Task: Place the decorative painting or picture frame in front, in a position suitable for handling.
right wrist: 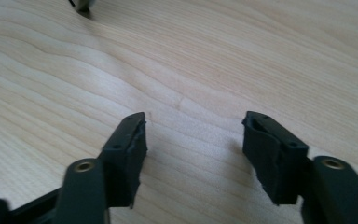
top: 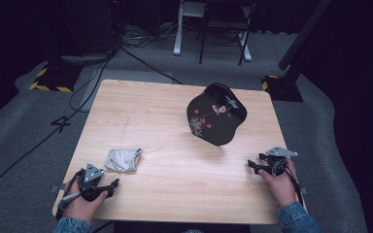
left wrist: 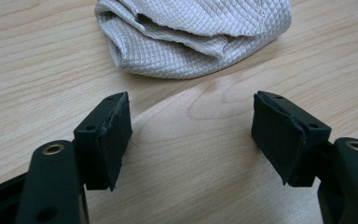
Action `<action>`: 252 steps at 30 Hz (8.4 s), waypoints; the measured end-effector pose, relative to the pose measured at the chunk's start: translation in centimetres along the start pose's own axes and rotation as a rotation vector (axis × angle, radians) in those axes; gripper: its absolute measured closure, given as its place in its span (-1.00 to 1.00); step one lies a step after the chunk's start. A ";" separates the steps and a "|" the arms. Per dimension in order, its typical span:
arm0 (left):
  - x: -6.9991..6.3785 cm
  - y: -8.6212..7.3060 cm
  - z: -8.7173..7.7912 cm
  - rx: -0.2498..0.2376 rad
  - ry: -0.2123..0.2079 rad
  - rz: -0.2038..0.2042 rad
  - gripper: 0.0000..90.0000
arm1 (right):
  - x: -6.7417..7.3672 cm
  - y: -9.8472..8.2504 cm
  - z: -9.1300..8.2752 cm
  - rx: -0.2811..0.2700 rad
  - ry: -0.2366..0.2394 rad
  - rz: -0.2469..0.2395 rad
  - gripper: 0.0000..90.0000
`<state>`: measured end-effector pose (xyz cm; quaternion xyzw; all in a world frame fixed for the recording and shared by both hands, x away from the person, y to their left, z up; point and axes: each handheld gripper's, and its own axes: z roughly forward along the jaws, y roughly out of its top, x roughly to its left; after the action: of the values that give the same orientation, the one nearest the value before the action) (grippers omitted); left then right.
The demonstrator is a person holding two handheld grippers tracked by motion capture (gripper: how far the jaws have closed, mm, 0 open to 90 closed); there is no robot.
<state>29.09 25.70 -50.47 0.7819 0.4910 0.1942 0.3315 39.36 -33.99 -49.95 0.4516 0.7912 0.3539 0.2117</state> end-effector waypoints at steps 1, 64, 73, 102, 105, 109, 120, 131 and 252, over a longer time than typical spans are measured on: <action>0.0 0.0 0.0 0.002 -0.001 -0.001 -0.36 | 0.1 0.4 -0.3 -0.023 0.007 0.003 -0.07; 0.0 0.1 0.1 0.000 0.004 -0.005 -0.36 | 2.2 20.6 1.9 -0.199 0.447 -0.122 0.79; 0.0 0.1 0.1 -0.002 0.004 -0.008 -0.36 | 3.7 21.0 1.5 -0.205 0.411 -0.093 0.80; 0.1 0.2 0.2 0.003 0.010 -0.010 -0.36 | 12.0 14.6 -5.1 -0.274 0.574 -0.168 0.80; 0.1 0.2 0.2 0.002 0.011 -0.013 -0.37 | 12.4 14.0 -5.0 -0.270 0.578 -0.165 0.80; 0.0 0.2 0.2 0.001 0.011 -0.014 -0.37 | 12.5 13.6 -5.0 -0.274 0.598 -0.153 0.80; 0.0 0.2 0.2 0.001 0.012 -0.014 -0.37 | 12.5 13.5 -4.9 -0.261 0.625 -0.157 0.79; 0.2 0.2 0.1 -0.003 0.015 -0.017 -0.32 | 12.8 13.1 -4.7 -0.263 0.587 -0.183 0.55; -8.7 13.6 -6.1 -0.350 -0.170 0.136 0.88 | 11.6 10.1 -8.5 -0.215 0.506 -0.136 0.75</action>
<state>30.11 15.84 -36.34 0.7573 0.3662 0.2318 0.4885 33.65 -23.63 -36.99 0.2698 0.8054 0.5220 0.0774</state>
